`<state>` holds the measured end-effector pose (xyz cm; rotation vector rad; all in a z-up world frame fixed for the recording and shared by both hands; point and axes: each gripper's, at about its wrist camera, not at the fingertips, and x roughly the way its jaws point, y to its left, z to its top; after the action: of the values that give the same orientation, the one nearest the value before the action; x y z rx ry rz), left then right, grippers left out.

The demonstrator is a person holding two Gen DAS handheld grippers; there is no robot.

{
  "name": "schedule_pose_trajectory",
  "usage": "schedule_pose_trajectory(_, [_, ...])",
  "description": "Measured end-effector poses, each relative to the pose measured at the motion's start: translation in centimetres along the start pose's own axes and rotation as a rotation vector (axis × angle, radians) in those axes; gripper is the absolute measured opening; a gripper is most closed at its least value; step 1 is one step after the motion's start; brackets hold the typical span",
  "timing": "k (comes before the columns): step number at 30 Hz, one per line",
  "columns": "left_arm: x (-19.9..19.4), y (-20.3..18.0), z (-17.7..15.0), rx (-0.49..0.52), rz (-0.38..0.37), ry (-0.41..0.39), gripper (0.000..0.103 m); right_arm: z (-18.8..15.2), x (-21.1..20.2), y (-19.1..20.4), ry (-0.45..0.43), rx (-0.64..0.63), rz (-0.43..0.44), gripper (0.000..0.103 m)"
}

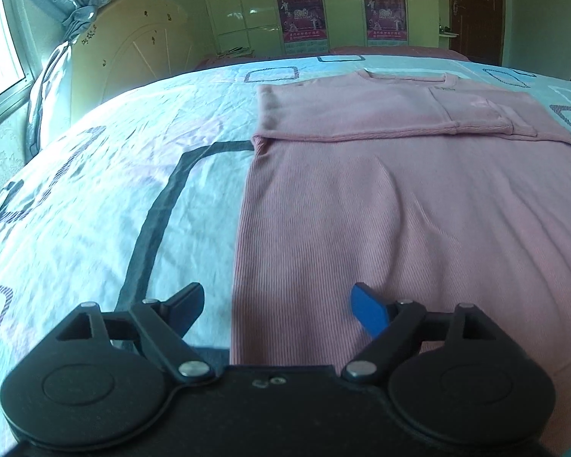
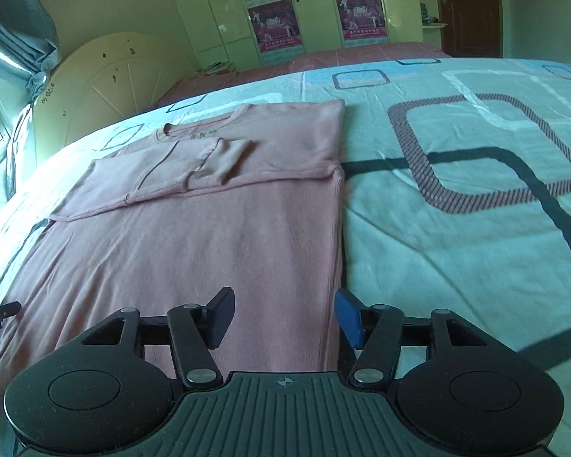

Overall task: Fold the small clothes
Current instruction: 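Move both tools to the ribbed hem of the pink sweatshirt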

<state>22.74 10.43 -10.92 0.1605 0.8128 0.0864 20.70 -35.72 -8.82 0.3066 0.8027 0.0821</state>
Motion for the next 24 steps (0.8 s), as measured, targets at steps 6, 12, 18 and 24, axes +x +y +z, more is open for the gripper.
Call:
schedule_pose_trajectory(6, [-3.1, 0.2, -3.2, -0.009, -0.005, 0.009, 0.076, -3.2, -2.9, -2.2, 0.009, 0.107, 0.054, 0.058])
schedule_pose_trajectory(12, [-4.8, 2.3, -5.6, -0.205, -0.134, 0.03, 0.064, -5.5, -4.9, -3.4, 0.027, 0.186, 0.132, 0.057])
schedule_pose_trajectory(18, [-5.7, 4.0, -6.8, -0.284, -0.22, 0.039, 0.059, -7.5, -5.8, -4.6, 0.059, 0.272, 0.214, 0.057])
schedule_pose_trajectory(24, [-4.3, 5.3, -6.2, -0.267, -0.287, 0.067, 0.08, -7.4, -5.5, -5.6, 0.062, 0.345, 0.26, 0.057])
